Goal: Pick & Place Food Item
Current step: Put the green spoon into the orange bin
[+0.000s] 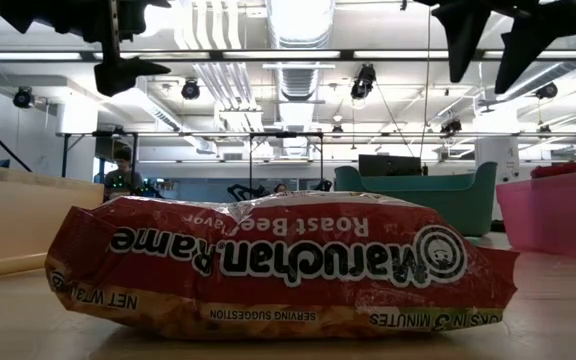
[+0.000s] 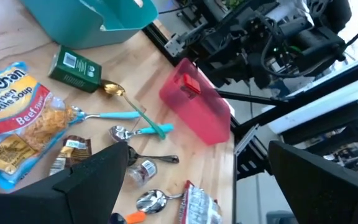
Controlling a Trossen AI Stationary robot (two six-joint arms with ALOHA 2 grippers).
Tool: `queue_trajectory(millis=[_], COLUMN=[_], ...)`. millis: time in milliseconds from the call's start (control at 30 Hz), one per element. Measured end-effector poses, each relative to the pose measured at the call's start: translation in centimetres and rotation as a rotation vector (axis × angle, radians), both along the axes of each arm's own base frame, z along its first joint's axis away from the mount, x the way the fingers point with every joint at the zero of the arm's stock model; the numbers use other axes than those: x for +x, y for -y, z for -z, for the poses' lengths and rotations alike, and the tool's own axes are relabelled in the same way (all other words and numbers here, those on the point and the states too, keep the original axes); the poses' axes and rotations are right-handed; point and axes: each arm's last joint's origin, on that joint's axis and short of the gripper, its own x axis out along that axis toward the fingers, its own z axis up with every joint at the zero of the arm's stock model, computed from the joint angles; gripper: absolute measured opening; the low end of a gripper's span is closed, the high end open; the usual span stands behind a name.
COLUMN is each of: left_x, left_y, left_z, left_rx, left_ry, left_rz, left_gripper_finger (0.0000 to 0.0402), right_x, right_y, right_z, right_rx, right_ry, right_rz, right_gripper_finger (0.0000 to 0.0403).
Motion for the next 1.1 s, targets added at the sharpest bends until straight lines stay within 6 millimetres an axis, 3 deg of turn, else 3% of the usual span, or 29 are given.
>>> queue_trajectory(millis=[233, 400, 600, 833, 1100], left_x=[0.1, 1.0, 2.6, 3.7, 2.6], left_y=[0.0, -0.4, -1.0, -1.6, -2.1], left_z=[-1.0, -2.1, -2.7, -1.9, -2.3], left_rx=[-0.046, -0.02, -0.004, -0.045, 0.005], left_ry=[0.024, 0.023, -0.056, -0.167, -0.147], left_rz=[-0.018, -0.015, 0.019, -0.002, -0.015], left_gripper_finger=[0.0391, 0.0391, 0.0391, 0.0391, 0.0391], right_x=[1.8, 4.2, 5.5, 7.3, 10.3], right_y=[1.8, 5.2, 8.1, 8.4, 8.2], right_z=[0.0, 0.9, 2.6, 5.4, 9.1], right_rx=[0.004, 0.045, 0.089, 0.128, 0.164], right_ry=[0.088, 0.097, 0.004, -0.087, -0.06], right_rz=[-0.027, -0.062, -0.131, -0.22, -0.206], right_gripper_finger=[0.0291, 0.0291, 0.0291, 0.0291, 0.0291])
